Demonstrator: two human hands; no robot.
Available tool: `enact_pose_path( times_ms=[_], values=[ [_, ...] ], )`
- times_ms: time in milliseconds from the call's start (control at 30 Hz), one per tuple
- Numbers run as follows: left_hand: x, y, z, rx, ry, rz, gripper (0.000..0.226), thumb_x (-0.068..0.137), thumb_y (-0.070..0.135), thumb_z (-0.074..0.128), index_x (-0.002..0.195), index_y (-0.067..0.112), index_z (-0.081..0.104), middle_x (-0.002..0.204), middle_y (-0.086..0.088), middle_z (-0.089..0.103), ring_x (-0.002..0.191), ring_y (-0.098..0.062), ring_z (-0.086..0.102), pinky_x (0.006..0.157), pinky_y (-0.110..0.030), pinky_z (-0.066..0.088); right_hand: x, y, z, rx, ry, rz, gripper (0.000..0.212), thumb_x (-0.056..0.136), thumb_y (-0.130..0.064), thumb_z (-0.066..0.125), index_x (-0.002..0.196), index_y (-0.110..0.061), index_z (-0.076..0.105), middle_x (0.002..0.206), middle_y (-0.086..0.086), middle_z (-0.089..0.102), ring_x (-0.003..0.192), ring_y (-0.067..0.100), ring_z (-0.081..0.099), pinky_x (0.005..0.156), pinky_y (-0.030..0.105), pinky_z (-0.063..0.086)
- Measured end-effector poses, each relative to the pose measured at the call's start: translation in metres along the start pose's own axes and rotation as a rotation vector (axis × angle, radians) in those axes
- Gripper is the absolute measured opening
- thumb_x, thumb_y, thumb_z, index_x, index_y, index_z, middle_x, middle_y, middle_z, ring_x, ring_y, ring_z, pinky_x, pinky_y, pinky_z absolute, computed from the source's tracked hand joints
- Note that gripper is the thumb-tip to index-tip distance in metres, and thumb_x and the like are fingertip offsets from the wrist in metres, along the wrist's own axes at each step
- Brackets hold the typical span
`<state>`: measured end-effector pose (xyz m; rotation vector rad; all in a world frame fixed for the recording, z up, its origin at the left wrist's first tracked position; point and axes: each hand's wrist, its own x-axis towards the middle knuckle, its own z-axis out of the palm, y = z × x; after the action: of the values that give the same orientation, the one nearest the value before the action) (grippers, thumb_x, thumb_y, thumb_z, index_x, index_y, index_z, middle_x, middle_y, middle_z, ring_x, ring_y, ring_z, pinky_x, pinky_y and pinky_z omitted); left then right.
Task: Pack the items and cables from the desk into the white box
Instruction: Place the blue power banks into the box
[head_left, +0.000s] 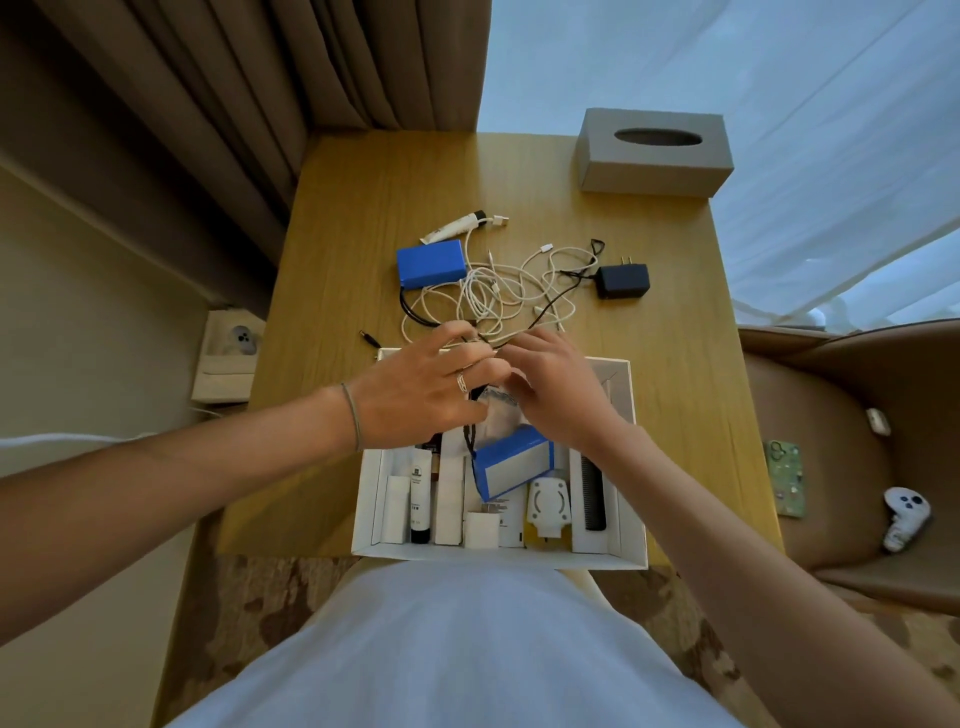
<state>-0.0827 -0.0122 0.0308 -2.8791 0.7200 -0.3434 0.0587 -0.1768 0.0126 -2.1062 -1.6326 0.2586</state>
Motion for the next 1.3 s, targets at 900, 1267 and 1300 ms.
enact_pose_path(
  times_ms=[900,1267,1300],
  values=[
    [0.014,0.084,0.078,-0.344,-0.243,-0.479,0.047,0.098,0.038,0.048,0.142,0.025,0.045,0.162,-0.018,0.024,0.154,-0.033,-0.002,0.123,-0.054,0.009,-0.021,0.014,0.025,-0.289,-0.385,0.548,0.006,0.089,-0.010,0.065,0.085,-0.012,0.068,0.072,0.003,0.062,0.064,0.023,0.061,0.056,0.032,0.051],
    [0.018,0.067,0.079,-0.436,-0.508,-0.442,0.063,0.097,0.025,0.054,0.154,0.026,0.027,0.156,-0.006,0.037,0.147,-0.026,0.025,0.122,-0.048,0.018,-0.010,0.006,0.003,-0.171,-0.253,0.450,0.029,0.097,-0.020,0.050,0.081,-0.016,0.074,0.073,0.000,0.070,0.062,0.018,0.065,0.064,0.036,0.060],
    [0.019,0.065,0.072,-0.439,-0.493,-0.455,0.059,0.096,0.024,0.055,0.151,0.026,0.033,0.154,-0.006,0.040,0.143,-0.026,0.032,0.118,-0.046,0.028,-0.006,0.003,-0.001,-0.146,-0.215,0.427,0.028,0.097,-0.020,0.051,0.086,-0.018,0.076,0.076,0.000,0.071,0.064,0.017,0.066,0.065,0.036,0.060]
  ],
)
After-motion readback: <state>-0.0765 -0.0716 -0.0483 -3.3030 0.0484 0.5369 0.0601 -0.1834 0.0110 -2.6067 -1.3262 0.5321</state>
